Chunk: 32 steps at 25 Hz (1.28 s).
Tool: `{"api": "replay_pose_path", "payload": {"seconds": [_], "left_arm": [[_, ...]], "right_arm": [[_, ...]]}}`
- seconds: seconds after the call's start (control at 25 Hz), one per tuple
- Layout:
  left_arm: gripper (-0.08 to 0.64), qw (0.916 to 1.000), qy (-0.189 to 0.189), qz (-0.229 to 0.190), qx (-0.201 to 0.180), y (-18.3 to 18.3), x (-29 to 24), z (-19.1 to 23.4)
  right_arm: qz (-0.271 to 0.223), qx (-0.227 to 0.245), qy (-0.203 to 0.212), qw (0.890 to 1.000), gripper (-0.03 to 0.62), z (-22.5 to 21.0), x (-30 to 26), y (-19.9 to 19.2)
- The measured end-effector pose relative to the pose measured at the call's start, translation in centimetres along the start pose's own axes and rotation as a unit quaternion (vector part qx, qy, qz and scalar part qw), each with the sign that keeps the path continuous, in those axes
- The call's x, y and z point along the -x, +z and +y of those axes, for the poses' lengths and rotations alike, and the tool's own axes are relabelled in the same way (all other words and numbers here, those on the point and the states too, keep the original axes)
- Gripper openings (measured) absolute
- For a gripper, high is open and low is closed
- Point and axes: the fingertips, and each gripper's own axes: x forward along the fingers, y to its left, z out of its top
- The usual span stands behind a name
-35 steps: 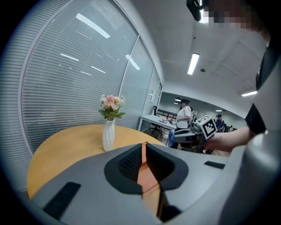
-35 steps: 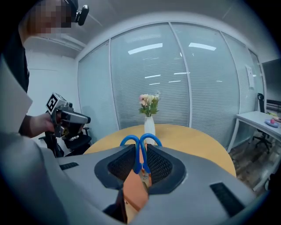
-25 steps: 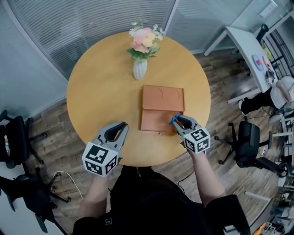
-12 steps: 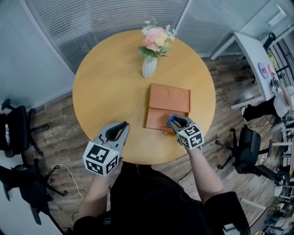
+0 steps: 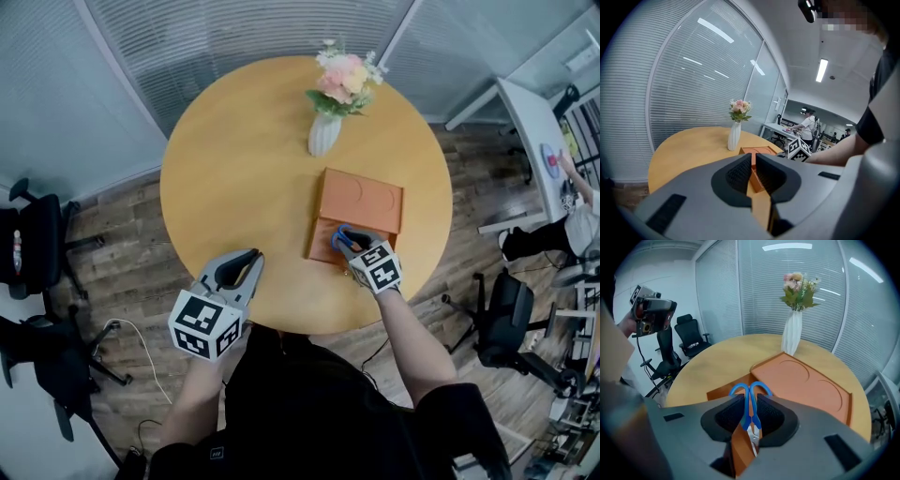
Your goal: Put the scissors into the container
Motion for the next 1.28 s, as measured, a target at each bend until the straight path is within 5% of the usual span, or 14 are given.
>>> {"api": "replay_pose_path", "payload": {"seconds": [0.64, 1.28], "left_arm": [[0.037, 0.9993, 0.03, -0.009, 0.018, -0.1, 2.2, 2.8], [0.037, 0.9967, -0.063, -0.035, -0.037, 4.6, -0.6, 0.4]], "right_arm": [[0.072, -0.015, 0.013, 0.997, 0.097, -0.3, -5.5, -1.9], [-0.038, -0.095, -0.062, 0.993, 0.095, -2.2, 4.0, 1.2]]}}
